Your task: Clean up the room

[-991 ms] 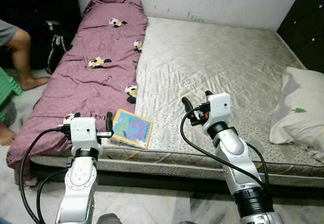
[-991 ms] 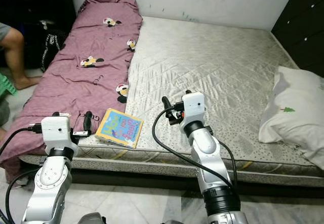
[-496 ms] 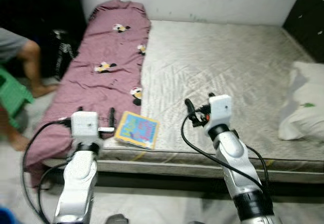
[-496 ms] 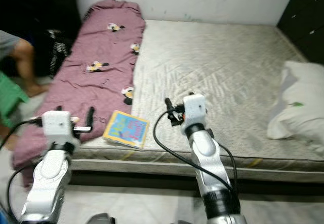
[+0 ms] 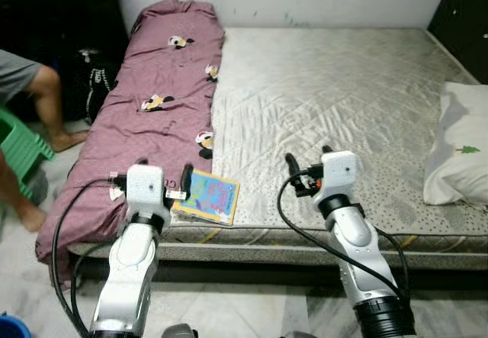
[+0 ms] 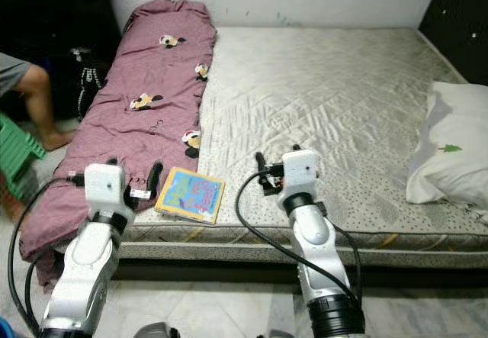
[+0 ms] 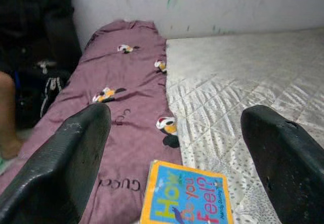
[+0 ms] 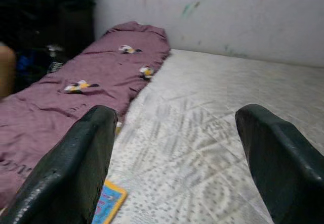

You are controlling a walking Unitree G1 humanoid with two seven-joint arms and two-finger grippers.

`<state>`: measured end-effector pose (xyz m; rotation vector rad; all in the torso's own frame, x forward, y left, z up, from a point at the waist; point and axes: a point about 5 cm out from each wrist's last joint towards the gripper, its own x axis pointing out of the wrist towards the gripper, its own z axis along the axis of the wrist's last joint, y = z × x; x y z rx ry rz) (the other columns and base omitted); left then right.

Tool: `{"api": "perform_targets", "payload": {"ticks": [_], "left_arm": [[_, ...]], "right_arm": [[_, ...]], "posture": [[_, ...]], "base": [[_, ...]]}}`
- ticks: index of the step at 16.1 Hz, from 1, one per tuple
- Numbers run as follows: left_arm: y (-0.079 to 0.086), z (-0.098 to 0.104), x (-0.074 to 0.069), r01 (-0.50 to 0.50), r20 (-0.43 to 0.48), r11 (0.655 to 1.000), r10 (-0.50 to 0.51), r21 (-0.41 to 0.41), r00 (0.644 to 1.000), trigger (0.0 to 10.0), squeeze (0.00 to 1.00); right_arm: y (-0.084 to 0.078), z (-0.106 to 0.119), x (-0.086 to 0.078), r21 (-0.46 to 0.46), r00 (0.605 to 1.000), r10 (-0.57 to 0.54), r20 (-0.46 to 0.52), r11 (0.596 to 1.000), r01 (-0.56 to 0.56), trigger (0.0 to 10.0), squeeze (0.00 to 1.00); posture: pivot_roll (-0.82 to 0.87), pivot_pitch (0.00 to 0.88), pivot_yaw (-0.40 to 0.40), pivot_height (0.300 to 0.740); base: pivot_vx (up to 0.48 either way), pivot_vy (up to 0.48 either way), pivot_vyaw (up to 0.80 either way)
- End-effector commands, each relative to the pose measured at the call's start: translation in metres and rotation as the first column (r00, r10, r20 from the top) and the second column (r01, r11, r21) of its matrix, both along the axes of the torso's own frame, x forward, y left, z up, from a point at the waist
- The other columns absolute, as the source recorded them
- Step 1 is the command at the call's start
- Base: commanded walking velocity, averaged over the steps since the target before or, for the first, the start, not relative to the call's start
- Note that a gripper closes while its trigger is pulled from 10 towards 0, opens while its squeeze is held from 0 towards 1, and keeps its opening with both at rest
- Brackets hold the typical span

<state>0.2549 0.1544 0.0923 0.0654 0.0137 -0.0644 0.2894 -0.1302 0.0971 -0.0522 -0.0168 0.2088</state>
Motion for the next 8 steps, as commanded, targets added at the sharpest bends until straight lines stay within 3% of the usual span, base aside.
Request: {"api": "perform_targets", "payload": {"ticks": [1, 8], "left_arm": [[0.0019, 0.0052, -0.0017, -0.011, 0.024, 1.000, 0.011, -0.004, 1.000, 10.0, 0.00], [-0.0006, 0.0029, -0.0051, -0.012, 0.013, 1.000, 0.012, -0.026, 1.000, 10.0, 0.00]], "right_arm": [[0.0036, 0.0034, 0.0042, -0.003, 1.000, 0.019, 0.008, 1.000, -0.019, 10.0, 0.00], [-0.0027, 0.0083, 0.0086, -0.016, 1.000, 0.017, 0.019, 1.000, -0.016, 10.0, 0.00]], "posture": [[-0.04, 0.000, -0.033, 0.740], [-0.06, 0.000, -0.049, 0.740]], "base": [[0.270, 0.000, 0.00], [0.278, 0.000, 0.00]]}}
